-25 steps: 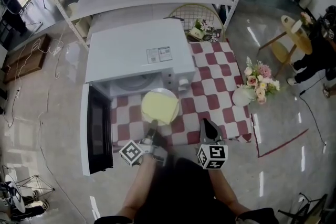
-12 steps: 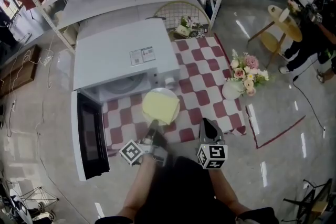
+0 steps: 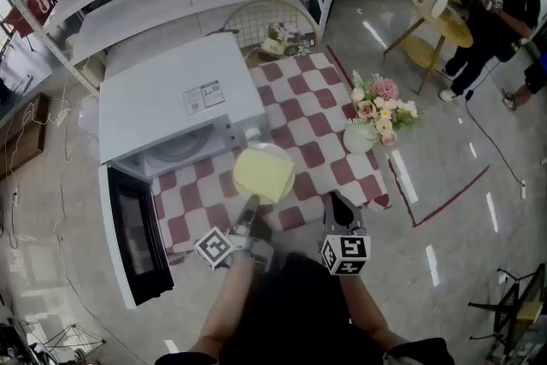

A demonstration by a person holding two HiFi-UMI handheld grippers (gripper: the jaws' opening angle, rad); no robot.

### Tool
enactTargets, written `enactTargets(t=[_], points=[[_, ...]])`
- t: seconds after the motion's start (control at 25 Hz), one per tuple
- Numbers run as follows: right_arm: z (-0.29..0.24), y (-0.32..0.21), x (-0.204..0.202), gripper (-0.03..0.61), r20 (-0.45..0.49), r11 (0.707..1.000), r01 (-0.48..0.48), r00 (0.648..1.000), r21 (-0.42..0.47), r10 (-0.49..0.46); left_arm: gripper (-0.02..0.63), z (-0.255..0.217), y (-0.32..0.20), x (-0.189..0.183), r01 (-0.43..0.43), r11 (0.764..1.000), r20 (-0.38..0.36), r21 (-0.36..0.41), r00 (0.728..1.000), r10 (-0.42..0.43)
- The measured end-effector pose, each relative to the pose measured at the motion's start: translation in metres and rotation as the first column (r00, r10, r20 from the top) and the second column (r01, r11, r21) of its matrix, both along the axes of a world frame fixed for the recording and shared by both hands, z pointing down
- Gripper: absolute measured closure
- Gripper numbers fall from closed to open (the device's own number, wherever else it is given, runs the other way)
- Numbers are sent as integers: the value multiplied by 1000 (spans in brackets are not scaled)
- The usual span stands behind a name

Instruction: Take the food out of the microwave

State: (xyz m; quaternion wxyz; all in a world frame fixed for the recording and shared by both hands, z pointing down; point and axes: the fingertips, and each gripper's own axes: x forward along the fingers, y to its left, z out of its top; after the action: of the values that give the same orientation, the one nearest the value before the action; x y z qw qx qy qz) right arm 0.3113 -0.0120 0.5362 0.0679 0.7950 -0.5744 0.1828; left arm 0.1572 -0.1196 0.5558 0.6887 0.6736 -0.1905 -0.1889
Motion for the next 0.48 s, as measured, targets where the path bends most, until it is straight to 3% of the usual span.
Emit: enactTargets(t=[0.48], points=[[2,30,24,577,0,995,-99,995,-14,99,589,5,19,41,-117,993,-4,-12,993,117]])
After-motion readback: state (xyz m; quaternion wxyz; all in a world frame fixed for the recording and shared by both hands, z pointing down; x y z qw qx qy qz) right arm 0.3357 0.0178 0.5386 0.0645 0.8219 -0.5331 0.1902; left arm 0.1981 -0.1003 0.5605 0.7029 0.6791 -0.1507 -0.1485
